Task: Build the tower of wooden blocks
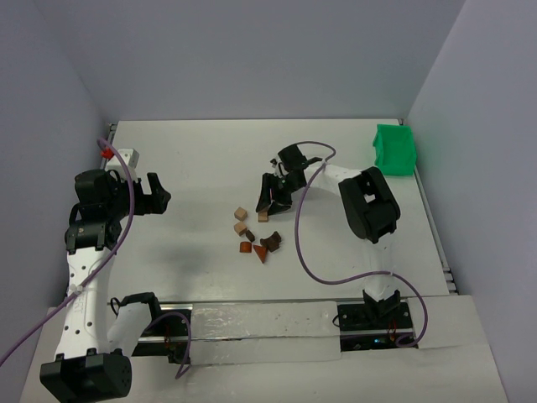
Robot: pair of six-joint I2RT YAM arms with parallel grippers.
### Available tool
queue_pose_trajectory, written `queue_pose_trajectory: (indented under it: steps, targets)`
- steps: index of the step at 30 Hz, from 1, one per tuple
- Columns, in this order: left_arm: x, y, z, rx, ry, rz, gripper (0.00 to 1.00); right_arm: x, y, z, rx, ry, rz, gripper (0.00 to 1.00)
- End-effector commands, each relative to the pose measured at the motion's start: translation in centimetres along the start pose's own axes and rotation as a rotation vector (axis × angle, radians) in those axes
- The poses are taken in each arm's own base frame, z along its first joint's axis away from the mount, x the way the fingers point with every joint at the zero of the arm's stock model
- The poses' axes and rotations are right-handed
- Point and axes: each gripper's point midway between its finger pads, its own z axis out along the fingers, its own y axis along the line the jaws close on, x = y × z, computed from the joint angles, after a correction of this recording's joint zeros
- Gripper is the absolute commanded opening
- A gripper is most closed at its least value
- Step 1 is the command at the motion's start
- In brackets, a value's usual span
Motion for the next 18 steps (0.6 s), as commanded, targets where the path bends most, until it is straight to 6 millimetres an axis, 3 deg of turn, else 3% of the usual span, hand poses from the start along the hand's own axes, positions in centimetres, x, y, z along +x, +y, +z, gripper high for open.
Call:
queue_pose_trajectory:
  steps: [1, 5, 18]
  targets:
    - [-0.7, 0.0, -0.1, 0.008, -0.031, 0.014, 0.99, 1.5, -2.3, 0.3, 0.112, 0.021, -0.027, 0.57]
    - [-0.7, -0.1, -0.1, 0.009, -0.029, 0.014, 0.99, 1.1, -1.3, -1.0, 0.101, 0.003, -0.073, 0.57]
    - [-0.7, -0.3, -0.1, 0.022, -0.027, 0.013, 0.99, -0.9, 2.0, -10.4, 0.079, -0.141, -0.261, 0.57]
